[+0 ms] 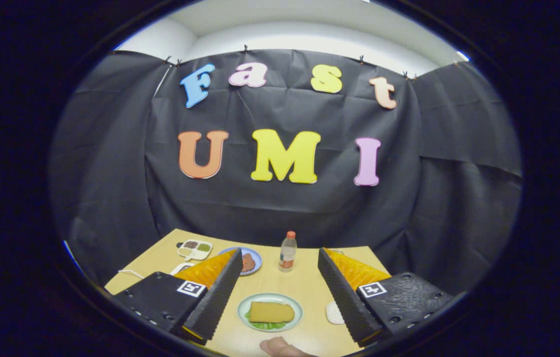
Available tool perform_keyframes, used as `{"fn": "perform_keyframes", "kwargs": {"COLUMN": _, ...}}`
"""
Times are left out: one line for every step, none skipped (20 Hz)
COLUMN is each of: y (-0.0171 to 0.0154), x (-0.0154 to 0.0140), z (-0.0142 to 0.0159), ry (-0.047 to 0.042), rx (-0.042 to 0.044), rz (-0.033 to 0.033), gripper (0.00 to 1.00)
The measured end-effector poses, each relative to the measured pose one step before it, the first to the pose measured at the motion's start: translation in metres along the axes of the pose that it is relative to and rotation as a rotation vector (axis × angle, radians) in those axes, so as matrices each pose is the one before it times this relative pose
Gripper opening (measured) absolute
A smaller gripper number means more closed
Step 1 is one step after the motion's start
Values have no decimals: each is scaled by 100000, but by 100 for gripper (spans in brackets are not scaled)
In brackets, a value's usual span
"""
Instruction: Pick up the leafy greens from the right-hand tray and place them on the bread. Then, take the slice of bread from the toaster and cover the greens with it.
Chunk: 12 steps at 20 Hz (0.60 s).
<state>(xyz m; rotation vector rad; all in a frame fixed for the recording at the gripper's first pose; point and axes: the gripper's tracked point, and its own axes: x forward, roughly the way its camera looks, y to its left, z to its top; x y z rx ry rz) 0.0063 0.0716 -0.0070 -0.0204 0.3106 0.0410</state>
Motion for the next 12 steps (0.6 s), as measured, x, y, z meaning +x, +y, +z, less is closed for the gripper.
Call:
{"fn": "perform_keyframes", "kwargs": {"y": -10, "x": -909, "z": 337, "ry": -1493, "rx": 609, "rz": 148, "gripper": 96}}
{"fn": "perform_keyframes", "kwargs": {"y": -582, "x": -763, "z": 535, "ry": -1965, "rx": 493, "rz": -1466, "gripper": 96}}
{"fn": "perform_keyframes", "kwargs": {"y": -1038, "x": -553, "z": 604, "ry": -2456, "rx": -896, "rz": -1988, "gripper": 96}}
{"fn": "perform_keyframes", "kwargs": {"y": -1110, "x": -531, "z": 568, "ry": -2328, "rx": -784, "rz": -2213, "gripper": 96}}
{"fn": "perform_keyframes", "kwargs": {"y": -451, "x": -378, "z": 74, "ry": -1392, "rx": -117, "rz": -1288, "gripper": 96}}
{"fn": "perform_keyframes", "kwargs": {"y": -110, "x": -260, "z": -77, "ry": -472, "rx": 705, "rz": -231, "gripper": 96}}
{"fn": "perform_keyframes", "kwargs": {"y": 200, "x": 73, "z": -316, "ry": 223, "rx": 713, "rz": 346, "gripper": 96}}
{"fn": "perform_keyframes", "kwargs": {"y": -23, "x": -138, "z": -208, "ry": 375, "rx": -16, "rz": 20, "gripper": 96}}
{"fn": "perform_keyframes", "kwargs": {"y": -140, "x": 76, "z": -31, "ry": -336, "rx": -682, "rz": 717, "gripper": 96}}
{"fn": "perform_keyframes", "kwargs": {"y": 108, "x": -58, "z": 59, "ry": -285, "rx": -491, "rz": 812, "gripper": 96}}
{"fn": "perform_keyframes", "kwargs": {"y": -116, "x": 61, "z": 23, "ry": -805, "rx": -623, "rz": -601, "gripper": 96}}
{"fn": "perform_keyframes", "kwargs": {"y": -225, "x": 73, "z": 218, "ry": -1044, "rx": -630, "rz": -1156, "gripper": 96}}
